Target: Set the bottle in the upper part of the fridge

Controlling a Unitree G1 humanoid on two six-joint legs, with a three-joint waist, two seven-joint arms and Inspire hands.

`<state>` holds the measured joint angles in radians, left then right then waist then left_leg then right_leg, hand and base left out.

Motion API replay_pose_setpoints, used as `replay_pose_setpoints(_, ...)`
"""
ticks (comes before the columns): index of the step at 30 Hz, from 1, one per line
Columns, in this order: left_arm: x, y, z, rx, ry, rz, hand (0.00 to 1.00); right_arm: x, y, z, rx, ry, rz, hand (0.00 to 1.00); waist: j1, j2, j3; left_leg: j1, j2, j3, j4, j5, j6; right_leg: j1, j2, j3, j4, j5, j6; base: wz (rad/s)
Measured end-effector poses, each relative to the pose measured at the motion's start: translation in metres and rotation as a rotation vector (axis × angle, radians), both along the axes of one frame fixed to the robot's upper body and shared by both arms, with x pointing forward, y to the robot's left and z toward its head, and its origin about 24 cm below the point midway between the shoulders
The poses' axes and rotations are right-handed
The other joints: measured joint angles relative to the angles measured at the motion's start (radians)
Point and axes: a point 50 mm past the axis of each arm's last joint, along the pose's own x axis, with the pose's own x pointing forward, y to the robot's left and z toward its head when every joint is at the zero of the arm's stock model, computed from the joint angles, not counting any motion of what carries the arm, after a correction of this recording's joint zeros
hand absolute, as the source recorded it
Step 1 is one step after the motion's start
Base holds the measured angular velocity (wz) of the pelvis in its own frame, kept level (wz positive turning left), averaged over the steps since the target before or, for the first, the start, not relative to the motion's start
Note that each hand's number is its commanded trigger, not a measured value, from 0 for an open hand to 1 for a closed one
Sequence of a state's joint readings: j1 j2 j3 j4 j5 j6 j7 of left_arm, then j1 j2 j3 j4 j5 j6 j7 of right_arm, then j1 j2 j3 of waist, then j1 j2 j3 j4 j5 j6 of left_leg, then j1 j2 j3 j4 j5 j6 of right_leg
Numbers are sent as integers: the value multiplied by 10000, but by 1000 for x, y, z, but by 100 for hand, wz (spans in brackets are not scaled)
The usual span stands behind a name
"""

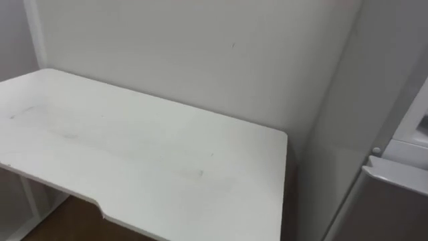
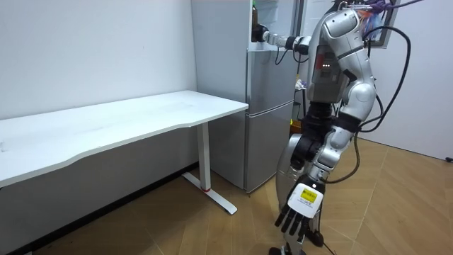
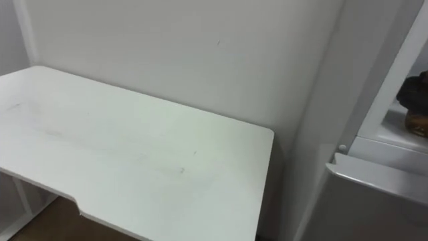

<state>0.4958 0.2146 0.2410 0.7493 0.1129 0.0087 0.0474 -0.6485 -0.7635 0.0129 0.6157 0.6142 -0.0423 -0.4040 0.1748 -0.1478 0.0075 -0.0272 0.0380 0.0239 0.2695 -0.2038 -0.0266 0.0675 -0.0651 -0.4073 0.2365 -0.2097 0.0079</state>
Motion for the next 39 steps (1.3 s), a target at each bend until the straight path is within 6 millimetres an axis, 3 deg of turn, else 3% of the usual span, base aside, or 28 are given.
replay_pose_setpoints(10, 2, 7, 3, 28, -32, -136, 0, -2, -4, -3, 416, -104, -484, 100, 180, -69, 48, -318, 18, -102, 83, -3, -11, -127, 17, -146, -2, 12, -18, 3)
replay_pose_setpoints(12, 2, 10, 5, 69, -61, -91, 0, -1, -9, -3, 537, -95, -783, 100, 290, 40, 124, -373, 26, -98, 164, -3, -11, -154, 34, -112, -3, 28, -45, 0)
replay_pose_setpoints(18, 10, 17, 7, 172, -171, -77, 0, -2, -20, -5, 443, 4, -1354, 99, 559, 171, 153, -715, 95, -221, 551, -56, -39, -198, 150, -190, -161, 135, -203, 5)
replay_pose_setpoints(19, 12, 17, 7, 195, -196, -132, 0, -1, -20, -4, 435, 6, -1376, 71, 605, 248, 169, -781, 127, -251, 662, -86, -52, -205, 183, -192, -156, 155, -229, 0)
replay_pose_setpoints(20, 12, 19, 8, 241, -174, -205, 0, 0, -20, -4, 391, 20, -1403, 53, 690, 329, 131, -853, 175, -247, 757, -117, -71, -247, 224, -190, -142, 180, -264, -5)
replay_pose_setpoints(21, 13, 20, 9, 279, -163, -253, 0, 0, -20, -4, 366, 16, -1412, 11, 740, 352, 127, -872, 193, -242, 770, -122, -80, -271, 238, -186, -137, 188, -277, -3)
replay_pose_setpoints(22, 13, 21, 9, 351, -135, -311, 0, -1, -20, -3, 327, -57, -1409, 0, 770, 396, 119, -966, 216, -281, 819, -112, -97, -337, 264, -192, -118, 201, -301, 0)
replay_pose_setpoints(24, 13, 21, 9, 338, -30, -280, 0, 0, -19, 0, 225, -237, -1368, 0, 807, 528, 77, -1202, 282, -314, 988, -111, -122, -484, 308, -195, -111, 240, -368, 2)
replay_pose_setpoints(28, 18, 20, 9, 281, -114, -397, 0, 2, -17, 4, 234, -460, -1317, 0, 802, 634, 88, -1323, 346, -311, 1094, -87, -159, -574, 320, -166, -171, 228, -440, 0)
replay_pose_setpoints(32, 29, 13, 6, 36, -246, -554, 0, 4, -16, 1, 239, -439, -1207, 0, 801, 620, 85, -1350, 374, -304, 1115, -72, -182, -601, 335, -172, -158, 218, -458, 0)
replay_pose_setpoints(39, 38, 10, 5, -16, -654, -188, 0, 5, -15, -5, 321, -216, -877, 0, 724, 390, 117, -1201, 379, -212, 1033, -74, -184, -488, 341, -132, -212, 220, -453, -1)
